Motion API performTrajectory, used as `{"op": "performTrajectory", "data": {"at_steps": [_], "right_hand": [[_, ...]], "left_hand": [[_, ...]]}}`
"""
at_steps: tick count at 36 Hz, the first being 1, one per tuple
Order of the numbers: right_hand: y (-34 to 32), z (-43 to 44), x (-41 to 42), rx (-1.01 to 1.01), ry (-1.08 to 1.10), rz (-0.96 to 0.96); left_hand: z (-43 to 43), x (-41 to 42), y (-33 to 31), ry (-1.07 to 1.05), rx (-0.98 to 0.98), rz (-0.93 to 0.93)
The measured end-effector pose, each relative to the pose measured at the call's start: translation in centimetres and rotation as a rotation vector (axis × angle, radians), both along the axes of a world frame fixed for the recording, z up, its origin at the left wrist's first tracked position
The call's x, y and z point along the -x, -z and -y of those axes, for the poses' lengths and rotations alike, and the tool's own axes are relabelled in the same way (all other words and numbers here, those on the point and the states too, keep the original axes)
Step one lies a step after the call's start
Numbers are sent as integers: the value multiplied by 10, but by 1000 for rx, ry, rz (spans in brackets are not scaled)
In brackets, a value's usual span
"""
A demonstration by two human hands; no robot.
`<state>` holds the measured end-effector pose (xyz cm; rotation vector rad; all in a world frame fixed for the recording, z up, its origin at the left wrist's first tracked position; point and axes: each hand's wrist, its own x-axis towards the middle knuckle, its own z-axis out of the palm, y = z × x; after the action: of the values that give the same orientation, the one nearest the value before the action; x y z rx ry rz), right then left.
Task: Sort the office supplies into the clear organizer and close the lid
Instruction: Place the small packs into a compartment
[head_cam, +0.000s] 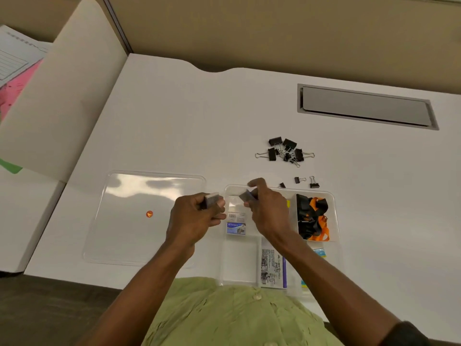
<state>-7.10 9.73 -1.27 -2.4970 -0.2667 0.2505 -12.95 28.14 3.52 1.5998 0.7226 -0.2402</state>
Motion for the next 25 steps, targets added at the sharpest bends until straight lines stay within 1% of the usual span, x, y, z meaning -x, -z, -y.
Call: {"op": "performTrajectory", "data": {"at_steps": [2, 5, 7, 9, 12, 14, 17, 19, 22, 23, 25], "right_hand": [[10, -6, -3, 118, -133, 107], [20, -17, -3, 309, -308, 152], [26, -23, -3, 399, -346, 180], [32, -28, -3, 454, -358, 149], [35, -28, -1, 498, -388, 144], [35, -26, 1, 492, -383, 180], [33, -21, 4, 448, -325, 227], [27, -17, 6, 370, -261, 285], [5, -10, 11, 95, -110, 317], [-3, -9, 15, -23, -58, 284], [-22, -7, 26, -280, 24, 126]], "left_hand": [[-2, 3, 2, -36, 26, -11], [-4, 7, 2, -40, 37, -8], [-5, 9, 1, -21, 52, -5], [-5, 11, 1, -14, 58, -5], [-4, 14, 5, -2, 19, -4], [-4, 15, 7, -3, 14, -6], [-2, 16, 7, -15, 33, -5], [0, 16, 7, -20, 40, -4], [4, 15, 5, -46, 68, -14], [6, 15, 4, -54, 89, -15], [11, 15, 0, -80, 180, -7]]}}
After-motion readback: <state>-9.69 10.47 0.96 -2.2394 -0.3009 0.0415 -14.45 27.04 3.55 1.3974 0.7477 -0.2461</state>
